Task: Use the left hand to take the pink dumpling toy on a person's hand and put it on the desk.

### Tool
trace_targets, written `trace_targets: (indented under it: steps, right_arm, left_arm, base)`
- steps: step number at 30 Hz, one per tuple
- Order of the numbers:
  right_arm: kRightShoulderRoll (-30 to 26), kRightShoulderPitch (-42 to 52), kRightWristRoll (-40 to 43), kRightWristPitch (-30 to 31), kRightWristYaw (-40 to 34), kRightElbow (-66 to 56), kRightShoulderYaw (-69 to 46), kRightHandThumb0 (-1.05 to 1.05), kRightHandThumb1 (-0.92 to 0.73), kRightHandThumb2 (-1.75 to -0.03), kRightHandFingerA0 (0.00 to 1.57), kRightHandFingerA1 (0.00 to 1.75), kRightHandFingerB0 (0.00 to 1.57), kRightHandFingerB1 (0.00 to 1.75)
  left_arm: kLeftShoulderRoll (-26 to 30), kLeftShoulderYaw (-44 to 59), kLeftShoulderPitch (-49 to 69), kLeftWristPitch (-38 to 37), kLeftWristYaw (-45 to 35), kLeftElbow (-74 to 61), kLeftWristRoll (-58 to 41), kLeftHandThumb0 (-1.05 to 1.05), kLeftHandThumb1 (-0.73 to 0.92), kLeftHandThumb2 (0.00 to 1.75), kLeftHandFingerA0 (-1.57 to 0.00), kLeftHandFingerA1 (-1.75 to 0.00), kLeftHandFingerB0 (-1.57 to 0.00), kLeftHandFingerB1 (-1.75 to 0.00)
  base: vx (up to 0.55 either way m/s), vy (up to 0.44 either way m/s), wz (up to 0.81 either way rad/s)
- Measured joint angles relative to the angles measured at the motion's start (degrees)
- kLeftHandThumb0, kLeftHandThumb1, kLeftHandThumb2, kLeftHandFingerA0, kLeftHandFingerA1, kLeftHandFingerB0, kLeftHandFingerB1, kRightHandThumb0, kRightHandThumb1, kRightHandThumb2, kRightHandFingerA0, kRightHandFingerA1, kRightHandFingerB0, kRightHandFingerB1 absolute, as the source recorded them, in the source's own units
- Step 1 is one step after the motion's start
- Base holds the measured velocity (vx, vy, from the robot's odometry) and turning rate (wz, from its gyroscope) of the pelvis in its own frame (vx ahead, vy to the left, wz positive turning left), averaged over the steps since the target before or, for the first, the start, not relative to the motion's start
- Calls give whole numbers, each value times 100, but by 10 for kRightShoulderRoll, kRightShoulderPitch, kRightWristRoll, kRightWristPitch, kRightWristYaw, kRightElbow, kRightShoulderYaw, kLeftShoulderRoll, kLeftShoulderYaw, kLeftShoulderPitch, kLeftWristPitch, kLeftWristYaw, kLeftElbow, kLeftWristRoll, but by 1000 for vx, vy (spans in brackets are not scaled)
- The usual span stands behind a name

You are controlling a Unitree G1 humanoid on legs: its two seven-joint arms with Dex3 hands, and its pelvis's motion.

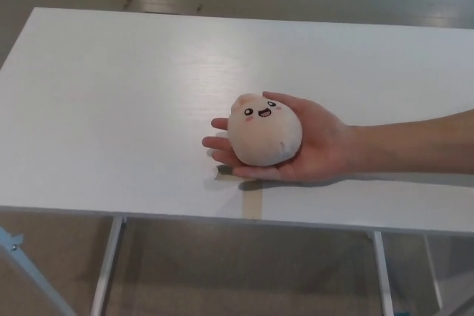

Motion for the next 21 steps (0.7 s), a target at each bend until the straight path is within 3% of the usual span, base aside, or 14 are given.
trace_targets:
  steps: [7, 16, 17, 21]
  right_arm:
    - [0, -6, -1, 0, 1, 0, 0, -51, -45, -79, 66, 60, 42, 52]
    - [0, -12, -1, 0, 1, -1, 0, -50, -44, -79, 64, 60, 41, 51]
    - [0, -12, -1, 0, 1, -1, 0, -50, -44, -79, 64, 60, 41, 51]
    - [0, -14, -2, 0, 1, -2, 1, -50, -44, -79, 64, 60, 40, 51]
  left_arm:
    - [0, 20, 78, -50, -6, -154, -11, -54, 51, 56, -55, -41, -49, -38]
    - [-3, 64, 236, -112, -27, -361, -41, -47, 47, 55, -52, -42, -45, -36]
    - [-3, 70, 252, -120, -32, -386, -48, -54, 41, 71, -48, -50, -41, -45]
    - [-4, 89, 305, -144, -45, -469, -72, -56, 40, 73, -51, -50, -41, -45]
  base:
    - [0, 0, 0]
    - [0, 0, 0]
    - [0, 0, 0]
    - [0, 0, 0]
